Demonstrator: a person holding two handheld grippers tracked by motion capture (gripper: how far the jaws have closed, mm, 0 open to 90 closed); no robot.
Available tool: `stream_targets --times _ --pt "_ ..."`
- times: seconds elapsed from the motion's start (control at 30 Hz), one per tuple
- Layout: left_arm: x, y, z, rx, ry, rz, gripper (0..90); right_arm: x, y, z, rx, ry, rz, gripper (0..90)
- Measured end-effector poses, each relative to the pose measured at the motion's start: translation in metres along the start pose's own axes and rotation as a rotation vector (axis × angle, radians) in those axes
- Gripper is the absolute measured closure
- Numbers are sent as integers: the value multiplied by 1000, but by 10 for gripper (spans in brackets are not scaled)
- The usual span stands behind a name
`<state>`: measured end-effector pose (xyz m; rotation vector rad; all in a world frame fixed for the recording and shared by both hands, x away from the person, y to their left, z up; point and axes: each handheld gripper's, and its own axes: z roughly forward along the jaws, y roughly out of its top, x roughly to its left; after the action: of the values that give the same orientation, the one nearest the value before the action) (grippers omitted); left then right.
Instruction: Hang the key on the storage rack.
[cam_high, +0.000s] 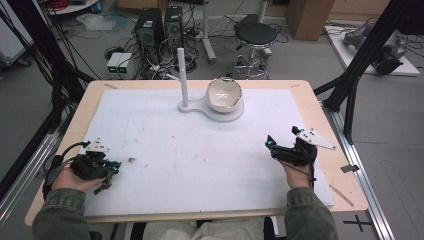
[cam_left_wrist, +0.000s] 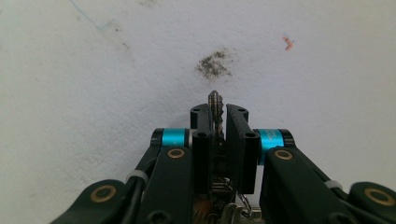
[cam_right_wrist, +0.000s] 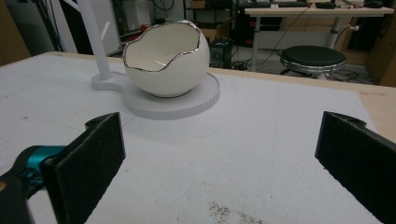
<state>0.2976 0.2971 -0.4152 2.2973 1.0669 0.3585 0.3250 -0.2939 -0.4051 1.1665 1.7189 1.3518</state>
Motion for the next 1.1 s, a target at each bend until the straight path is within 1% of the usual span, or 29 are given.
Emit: stream_targets --times 0.07,0.1,0.13,0.17,0.2,0.23,0.27,0.3,0.37,0.43,0.47,0.5,0.53,0.57,0.6,0.67,0.7,0.8,0.93,1.0,1.07,1.1 --pt "0 0 -1 -10 6 -2 808 0 0 0 0 1 -1 5" --pt "1 0 -2 -19 -3 1 808 0 0 0 0 1 -1 5" --pt "1 0 -4 -37 9 -1 809 0 0 0 -1 -1 0 5" --pt "1 0 -5 -49 11 -10 809 0 0 0 -1 -1 0 5" --pt "3 -1 -6 -66 0 -17 809 0 0 0 1 0 0 5" --pt "3 -1 -7 -84 3 -23 809 0 0 0 1 0 0 5" --pt "4 -1 -9 -97 -10 -34 809 0 0 0 0 2 0 5" --pt "5 -2 -10 -107 -16 -34 809 0 0 0 0 3 0 5" --pt "5 -2 -12 -132 -18 -43 809 1 0 0 3 5 3 5" --pt "6 -2 -16 -183 -24 -62 809 1 0 0 2 5 2 5" --pt "7 -1 -20 -222 -33 -77 809 1 0 0 3 6 2 5" --pt "7 -1 -20 -222 -33 -77 809 1 0 0 3 6 2 5" --pt "7 0 -24 -259 -48 -89 809 0 0 0 2 6 1 5" --pt "7 0 -24 -259 -48 -89 809 0 0 0 2 6 1 5" --pt "6 1 -27 -279 -53 -89 809 0 0 0 4 8 1 5" --pt "4 6 -32 -311 -48 -82 809 1 0 -1 7 10 1 5" --pt "4 6 -32 -311 -48 -82 809 1 0 -1 5 9 -4 5" --pt "5 9 -36 -337 -52 -90 809 2 0 -2 6 9 -10 5" --pt "8 13 -39 -343 -39 -92 809 1 0 -3 2 4 -10 5" --pt "9 15 -41 -358 -30 -95 809 1 0 -3 2 -1 -4 5" --pt "10 21 -44 -382 -22 -97 809 1 0 -4 -3 -6 -3 5" --pt "10 21 -44 -382 -22 -97 808 1 0 -4 -3 -6 -3 5"
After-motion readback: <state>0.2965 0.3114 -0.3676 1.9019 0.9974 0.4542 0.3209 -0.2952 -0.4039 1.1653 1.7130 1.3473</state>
